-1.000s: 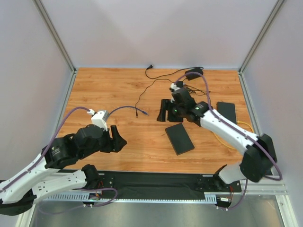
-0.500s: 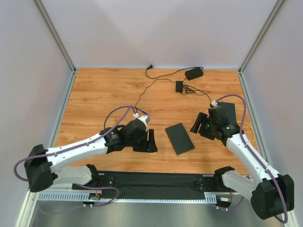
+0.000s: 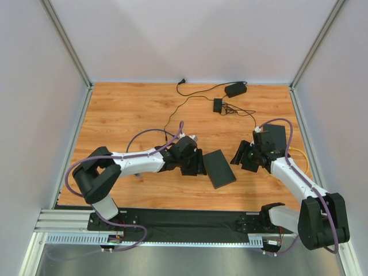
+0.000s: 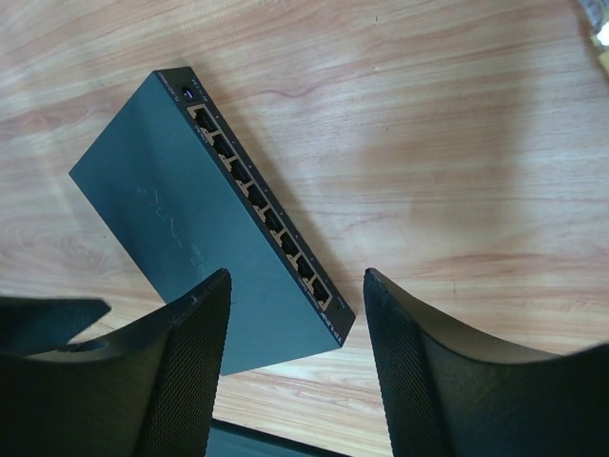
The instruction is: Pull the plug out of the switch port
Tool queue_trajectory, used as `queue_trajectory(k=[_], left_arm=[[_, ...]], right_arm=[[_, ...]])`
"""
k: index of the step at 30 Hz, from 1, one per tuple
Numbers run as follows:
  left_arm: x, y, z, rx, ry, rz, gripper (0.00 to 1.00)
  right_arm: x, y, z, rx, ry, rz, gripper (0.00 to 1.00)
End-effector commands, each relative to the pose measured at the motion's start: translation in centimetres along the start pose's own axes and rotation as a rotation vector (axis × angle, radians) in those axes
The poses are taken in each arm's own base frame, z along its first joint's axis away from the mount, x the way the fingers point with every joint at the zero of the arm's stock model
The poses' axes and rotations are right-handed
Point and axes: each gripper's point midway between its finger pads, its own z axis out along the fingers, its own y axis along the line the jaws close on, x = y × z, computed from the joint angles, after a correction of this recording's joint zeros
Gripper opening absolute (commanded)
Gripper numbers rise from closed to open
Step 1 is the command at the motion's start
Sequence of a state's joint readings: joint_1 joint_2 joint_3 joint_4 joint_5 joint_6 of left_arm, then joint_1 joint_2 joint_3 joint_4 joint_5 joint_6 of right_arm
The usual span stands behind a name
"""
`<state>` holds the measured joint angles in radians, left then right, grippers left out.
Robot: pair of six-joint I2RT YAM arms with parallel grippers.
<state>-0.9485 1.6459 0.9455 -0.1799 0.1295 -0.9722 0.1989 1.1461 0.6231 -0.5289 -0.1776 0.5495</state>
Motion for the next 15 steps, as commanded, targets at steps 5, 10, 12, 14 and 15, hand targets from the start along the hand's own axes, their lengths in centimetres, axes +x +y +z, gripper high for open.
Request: queue_trajectory(k=[5, 10, 12, 14, 15], left_arm=[[-3.0, -2.2, 3.1, 0.113, 0.011, -0.020, 0.56], [-4.1, -1.2, 4.0, 0.102, 0.002, -0.019, 0.56], [-4.5, -0.9, 4.2, 0.108, 0.001, -0.026, 0.56], [-4.8, -0.8, 4.3, 0.120, 0.007, -0.031, 0.56], [-5.3, -0.8, 4.4, 0.126, 0.002, -0.033, 0.56]], right_arm=[[-0.6, 0.5, 1.0, -0.038, 0.006, -0.052, 0.58], [1.1, 1.0, 1.7, -0.099, 0.074, -0.023, 0.55], [1.9, 1.4, 1.8, -0.135, 0.101, -0.001, 0.53], [2.8, 1.8, 2.0, -0.174, 0.132, 0.012, 0.50], [3.1, 2.0, 2.0, -0.187, 0.140, 0.028, 0.49]])
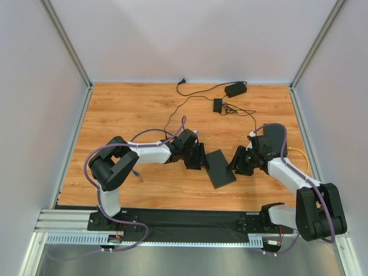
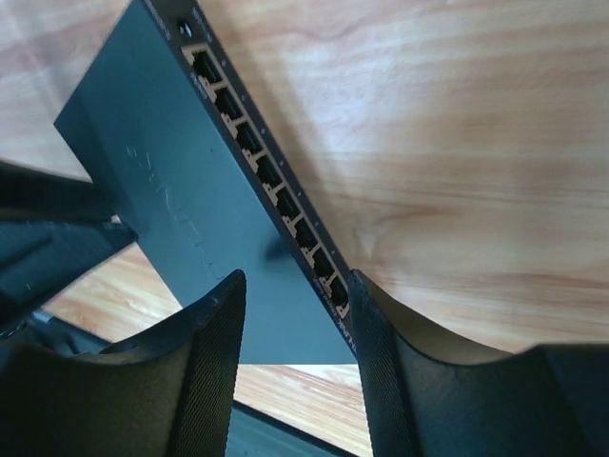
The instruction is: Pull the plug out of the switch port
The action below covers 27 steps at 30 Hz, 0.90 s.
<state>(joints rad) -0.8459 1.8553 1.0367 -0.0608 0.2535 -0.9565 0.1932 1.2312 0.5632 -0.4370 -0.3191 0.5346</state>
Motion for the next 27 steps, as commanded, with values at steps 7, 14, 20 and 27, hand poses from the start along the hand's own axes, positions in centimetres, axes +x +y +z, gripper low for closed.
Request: queue_trajectory(k=[7, 14, 20, 27], left_arm=[[-3.4, -2.1, 0.5, 0.102, -0.019, 0.029, 0.56], [-5.4, -3.4, 0.9, 0.160, 0.000, 0.045, 0.55], [-9.4, -1.9, -2.6, 0.104, -0.079, 0.080, 0.56], [-10.5, 0.2, -12.3, -0.069, -0.253, 0.165, 0.68]], right_arm=[[1.8, 2.4, 0.5, -0.179, 0.059, 0.044, 0.45], [2.9, 5.8, 0.2, -0.264, 0.068, 0.097, 0.42], [4.1, 11.9, 0.1, -0.399, 0.067, 0.036, 0.42], [0.5, 9.9, -2.0, -0.182, -0.073, -0.163, 0.52]])
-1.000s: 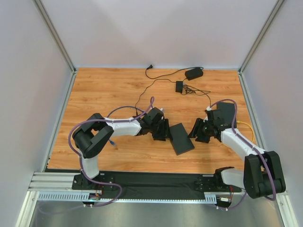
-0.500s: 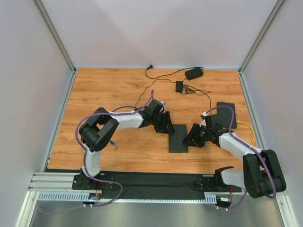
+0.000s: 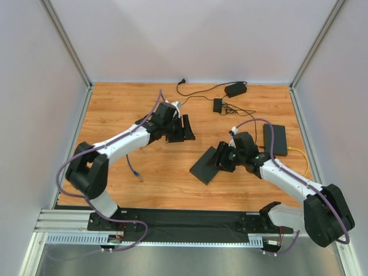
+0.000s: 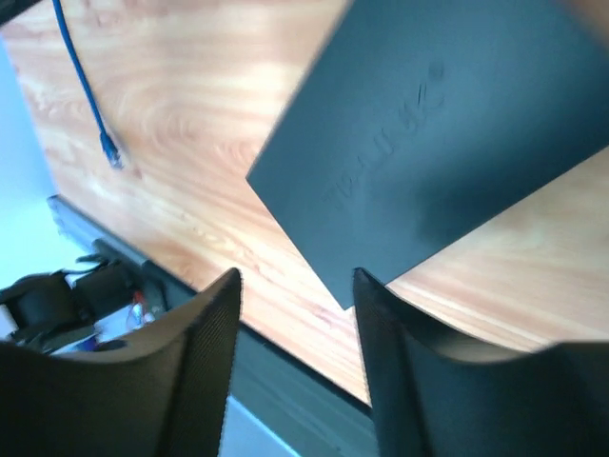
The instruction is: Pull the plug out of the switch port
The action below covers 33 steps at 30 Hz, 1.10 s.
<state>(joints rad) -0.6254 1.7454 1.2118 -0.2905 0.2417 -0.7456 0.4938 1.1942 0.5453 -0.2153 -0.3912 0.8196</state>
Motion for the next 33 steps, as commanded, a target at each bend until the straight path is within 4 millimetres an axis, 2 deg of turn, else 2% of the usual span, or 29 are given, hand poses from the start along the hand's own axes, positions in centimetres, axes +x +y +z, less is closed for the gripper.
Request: queue_trajectory(k=[1, 2, 3, 4, 5, 6, 7, 8, 9, 10, 11, 12, 15, 17, 22, 26, 29, 33], left_arm=[[-0.1, -1.0, -5.6, 0.003, -0.069, 0.095, 0.69], [1.6, -0.1, -5.6, 0.004, -0.036, 0.082, 0.70], [1.6, -1.0, -6.6, 0.055, -0.068, 0.058, 0.70], [2.6, -1.4, -7.0, 0.098, -0.050, 0.040, 0.70], [4.9, 0.2, -6.6, 0.092, -0.012, 0.008, 0.70], [4.7, -0.9, -7.6, 0.155, -0.053, 0.001, 0.70], [5.7, -0.9, -7.7, 0.172, -0.047, -0.041, 0.70], [7.6, 0.4, -7.4, 0.158, -0.025, -0.072, 0.71], [8.6, 0.1, -7.8, 0.197, -0.045, -0.096, 0.71], [7.6, -0.8, -8.4, 0.232, -0.085, -0.111, 0.71], [9.3, -0.4, -8.1, 0.233, -0.067, -0.120, 0.72], [8.8, -1.4, -8.6, 0.281, -0.107, -0.116, 0.72], [9.6, -2.2, -8.1, 0.309, -0.107, -0.136, 0.72], [10.2, -2.7, -7.6, 0.333, -0.072, -0.163, 0.72], [11.5, -3.0, -4.8, 0.387, 0.013, -0.254, 0.70], [12.1, -2.7, -2.3, 0.401, 0.053, -0.314, 0.66], [12.3, -2.7, -1.3, 0.408, 0.067, -0.342, 0.63], [13.1, -1.5, 0.4, 0.368, 0.094, -0.369, 0.62]], right_arm=[[-4.8, 0.7, -2.7, 0.132, -0.141, -0.181, 0.54], [-6.2, -0.4, -3.3, 0.197, -0.179, -0.190, 0.56], [-6.4, -1.7, -3.7, 0.254, -0.159, -0.228, 0.61], [-7.0, -2.2, -3.7, 0.283, -0.149, -0.235, 0.63], [-8.6, -2.4, -4.2, 0.300, -0.170, -0.236, 0.64], [-9.0, -2.7, -4.3, 0.311, -0.159, -0.246, 0.66], [-9.2, -3.0, -3.7, 0.303, -0.120, -0.278, 0.67], [-10.2, -2.9, -3.8, 0.287, -0.125, -0.278, 0.67], [-10.3, -3.3, -3.1, 0.282, -0.083, -0.282, 0.68], [-10.4, -3.3, -2.8, 0.278, -0.071, -0.285, 0.68], [-10.9, -3.4, -2.5, 0.274, -0.068, -0.284, 0.68], [-11.6, -3.0, -2.1, 0.261, -0.076, -0.292, 0.68], [-12.3, -3.1, -0.5, 0.240, -0.045, -0.283, 0.68], [-12.2, -3.7, 0.4, 0.239, -0.022, -0.271, 0.67], [-11.9, -4.7, 1.6, 0.242, 0.007, -0.249, 0.64], [-10.7, -4.8, 2.2, 0.205, 0.045, -0.225, 0.58], [-10.0, -5.2, 2.4, 0.199, 0.049, -0.210, 0.56], [-8.8, -5.2, 2.7, 0.157, 0.058, -0.180, 0.53]])
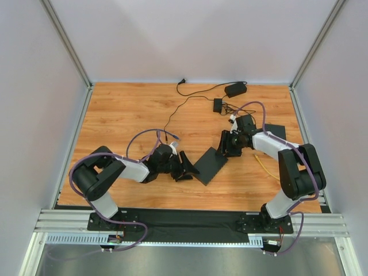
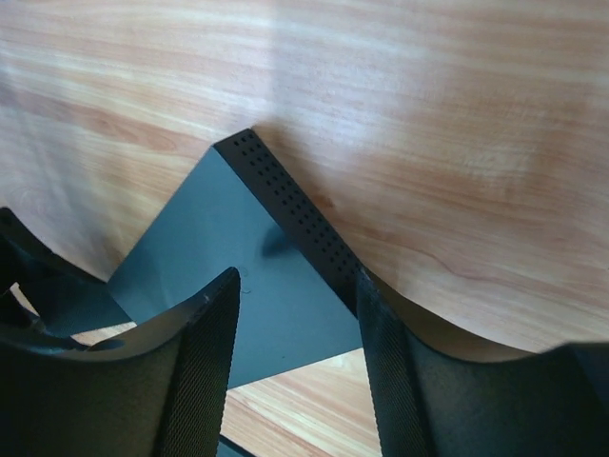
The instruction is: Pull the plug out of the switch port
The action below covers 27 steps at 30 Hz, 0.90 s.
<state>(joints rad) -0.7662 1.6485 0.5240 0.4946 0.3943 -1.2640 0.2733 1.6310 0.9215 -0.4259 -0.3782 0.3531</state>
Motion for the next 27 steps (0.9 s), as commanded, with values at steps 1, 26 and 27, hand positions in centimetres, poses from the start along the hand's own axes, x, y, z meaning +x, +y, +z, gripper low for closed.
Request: queue_trajectory(k=[1, 26, 27], left_arm=[[-0.4, -2.0, 0.5, 0.089, -0.010, -0.006, 0.61], [-9.9, 4.6, -5.2, -0.314, -0.183, 0.107, 0.62], [-11.1, 4.0, -5.6, -0.326, -0.202, 0.156, 0.63]], right_arm=[[0.6, 1.0, 0.1, -0.077, -0.007, 0.024, 0.52], [5.9, 11.9, 4.8, -0.263, 0.069, 0.057, 0.41], [6.0, 12.2, 5.2, -0.264, 0.075, 0.063, 0.41]])
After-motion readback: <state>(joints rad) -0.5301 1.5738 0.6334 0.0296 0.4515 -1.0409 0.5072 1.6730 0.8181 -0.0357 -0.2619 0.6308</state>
